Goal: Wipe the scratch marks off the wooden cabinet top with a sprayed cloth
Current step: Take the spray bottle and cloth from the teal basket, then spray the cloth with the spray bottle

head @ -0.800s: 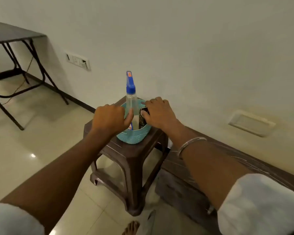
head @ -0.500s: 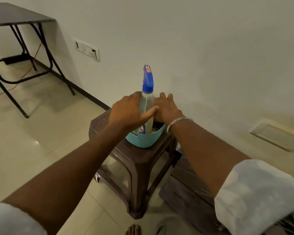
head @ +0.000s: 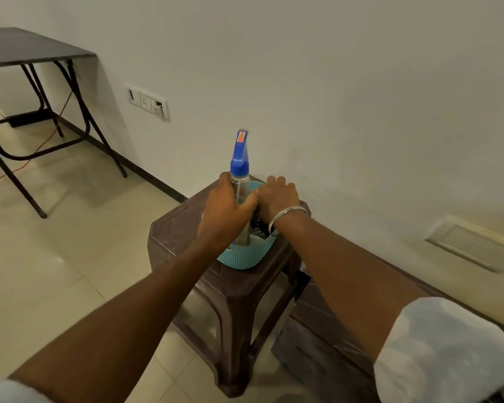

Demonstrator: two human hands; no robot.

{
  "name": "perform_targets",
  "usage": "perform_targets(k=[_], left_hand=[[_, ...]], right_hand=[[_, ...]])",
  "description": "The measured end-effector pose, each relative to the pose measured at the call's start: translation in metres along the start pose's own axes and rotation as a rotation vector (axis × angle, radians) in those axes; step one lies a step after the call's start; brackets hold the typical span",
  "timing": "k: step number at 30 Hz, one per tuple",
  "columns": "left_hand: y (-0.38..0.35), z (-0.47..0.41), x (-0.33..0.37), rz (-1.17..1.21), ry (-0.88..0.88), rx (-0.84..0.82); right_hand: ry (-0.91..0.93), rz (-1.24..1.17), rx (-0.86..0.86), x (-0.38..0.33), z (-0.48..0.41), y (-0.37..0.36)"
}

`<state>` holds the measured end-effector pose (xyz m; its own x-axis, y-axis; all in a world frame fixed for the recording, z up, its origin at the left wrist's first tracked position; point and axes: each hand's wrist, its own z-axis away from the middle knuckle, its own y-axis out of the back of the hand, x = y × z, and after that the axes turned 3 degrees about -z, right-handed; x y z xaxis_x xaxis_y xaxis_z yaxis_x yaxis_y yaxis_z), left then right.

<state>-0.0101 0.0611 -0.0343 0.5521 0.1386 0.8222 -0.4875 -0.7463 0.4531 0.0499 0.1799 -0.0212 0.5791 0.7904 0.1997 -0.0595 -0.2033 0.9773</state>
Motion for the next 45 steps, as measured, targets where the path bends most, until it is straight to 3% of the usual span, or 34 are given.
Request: perform_targets(k=[8, 12, 16, 20, 22, 24, 27, 30, 32, 34, 36, 42, 45], left_hand=[[0.012, -0.005, 0.043, 0.007, -0.160, 0.124], [0.008, -0.010, 0.092, 0.041, -0.213, 0.108], [-0.020, 0.003, 0.145, 0.058, -0.273, 0.033], [-0.059, 0.031, 0.178, 0.085, -0.315, -0.061], [-0.077, 0.047, 0.187, 0.086, -0.330, -0.107], [-0.096, 0.064, 0.195, 0.083, -0.352, -0.164], [-0.118, 0.086, 0.204, 0.091, -0.364, -0.241], [-0.134, 0.103, 0.215, 0.091, -0.380, -0.303], [-0.141, 0.110, 0.221, 0.094, -0.389, -0.337], [-0.146, 0.115, 0.226, 0.092, -0.396, -0.355], [-0.149, 0.119, 0.229, 0.083, -0.387, -0.363], [-0.153, 0.129, 0.225, 0.053, -0.357, -0.398], [-0.152, 0.133, 0.219, 0.027, -0.344, -0.423]], right_hand=[[-0.341, -1.013, 0.277, 0.070, 0.046, 0.032], [-0.626, -1.841, 0.331, 0.103, 0.085, 0.045], [-0.561, -2.273, 0.198, 0.152, 0.145, 0.051], [-0.443, -2.439, 0.168, 0.189, 0.207, 0.040], [-0.521, -2.350, 0.237, 0.198, 0.233, 0.031], [-0.727, -2.171, 0.408, 0.208, 0.256, 0.018], [-0.903, -1.529, 0.485, 0.220, 0.287, 0.003], [-0.689, -0.831, 0.301, 0.236, 0.323, -0.013], [-0.543, -0.575, 0.185, 0.243, 0.341, -0.021], [-0.486, -0.372, 0.210, 0.250, 0.354, -0.026], [-0.498, -0.345, 0.294, 0.256, 0.362, -0.026], [-0.732, -0.659, 0.727, 0.254, 0.372, -0.027], [-0.785, -0.376, 0.695, 0.255, 0.373, -0.031]])
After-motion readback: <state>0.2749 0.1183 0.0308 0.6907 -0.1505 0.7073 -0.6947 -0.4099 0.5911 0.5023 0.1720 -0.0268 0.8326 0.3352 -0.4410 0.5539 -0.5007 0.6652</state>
